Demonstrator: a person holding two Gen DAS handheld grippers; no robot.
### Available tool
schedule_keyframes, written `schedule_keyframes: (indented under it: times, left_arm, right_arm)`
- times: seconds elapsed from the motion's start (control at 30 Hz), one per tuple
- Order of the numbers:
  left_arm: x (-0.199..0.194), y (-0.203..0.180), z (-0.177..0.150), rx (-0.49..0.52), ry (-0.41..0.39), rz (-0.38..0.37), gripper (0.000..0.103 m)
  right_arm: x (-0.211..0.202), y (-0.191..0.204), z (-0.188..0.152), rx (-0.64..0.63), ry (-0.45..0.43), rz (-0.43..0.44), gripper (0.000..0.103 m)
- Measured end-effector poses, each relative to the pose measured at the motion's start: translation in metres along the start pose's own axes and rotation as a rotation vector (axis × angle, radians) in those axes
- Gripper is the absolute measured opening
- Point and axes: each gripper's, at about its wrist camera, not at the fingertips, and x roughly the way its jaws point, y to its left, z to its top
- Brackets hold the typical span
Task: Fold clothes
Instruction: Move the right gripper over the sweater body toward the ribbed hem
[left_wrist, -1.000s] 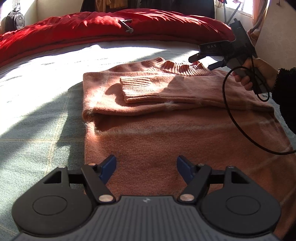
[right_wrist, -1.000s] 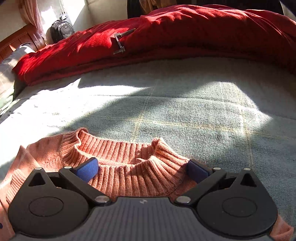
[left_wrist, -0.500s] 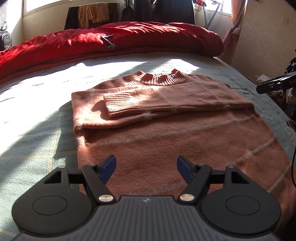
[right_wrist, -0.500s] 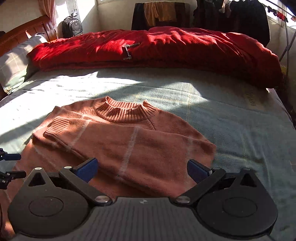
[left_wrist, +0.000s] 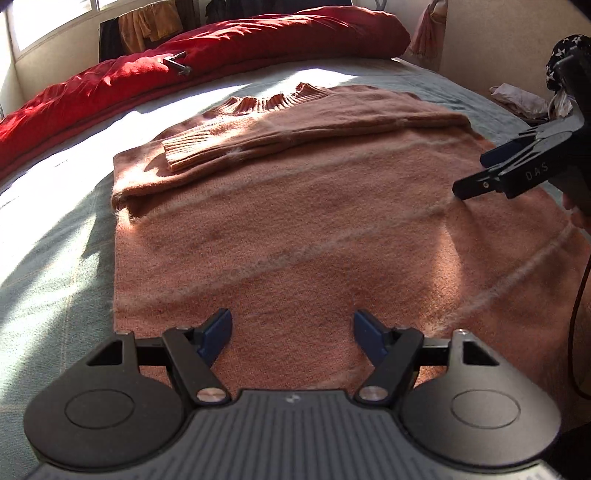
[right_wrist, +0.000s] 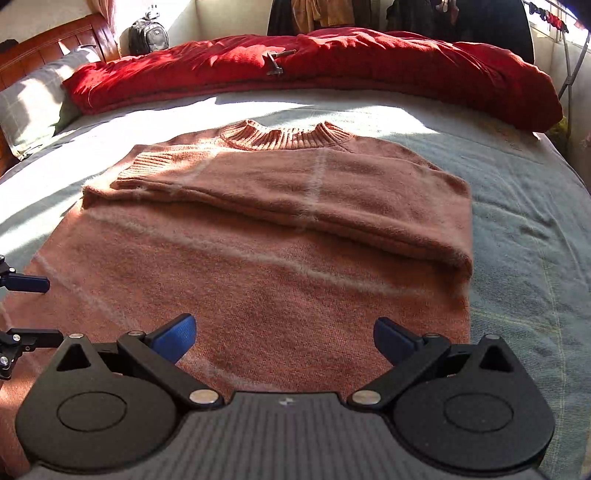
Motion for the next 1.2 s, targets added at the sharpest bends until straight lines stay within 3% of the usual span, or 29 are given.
schedule_keyframes:
  times: [0.17, 0.4, 0.53, 0.7, 0.77, 0.9, 0.97, 1.07, 1.2]
  left_arm:
    - [-0.026, 0.003, -0.04, -0.058, -0.055, 0.024, 0.08]
    - [-0.054, -0.006, -0.075, -0.09, -0.137, 0.079, 0.08]
    - [-0.065, -0.02, -0.073, -0.039, -0.198, 0.072, 0.08]
    - [-0.062, -0.057, -0.047, 0.085, -0.298, 0.027, 0.08]
    - [-0.049, -0.068, -0.038, 0.112, -0.296, 0.01, 0.08]
    - [-0.025, -0.083, -0.038, 0.144, -0.21, 0.024, 0.08]
    - [-0.029, -0.089, -0.056, 0.145, -0.198, 0.033, 0.08]
    - [-0.046, -0.077, -0.081, 0.056, -0.175, -0.006, 0.08]
    - [-0.067, -0.07, -0.092, 0.043, -0.175, -0.008, 0.081]
  right_arm:
    - [-0.009, 0.012, -0.041, -0.03, -0.03, -0.055, 0.103]
    - [-0.05, 0.015, -0.1, 0.025, -0.117, -0.098, 0.103]
    - [-0.073, 0.018, -0.13, 0.056, -0.162, -0.119, 0.103]
    - [-0.086, 0.029, -0.157, 0.036, -0.176, -0.139, 0.103]
    - [-0.091, 0.031, -0.167, 0.041, -0.182, -0.137, 0.103]
    - [-0.099, 0.035, -0.181, 0.039, -0.194, -0.128, 0.103]
    - [-0.101, 0.036, -0.185, 0.025, -0.201, -0.127, 0.103]
    - [-0.103, 0.035, -0.191, 0.013, -0.224, -0.109, 0.103]
    - [-0.108, 0.035, -0.187, 0.0, -0.25, -0.074, 0.103]
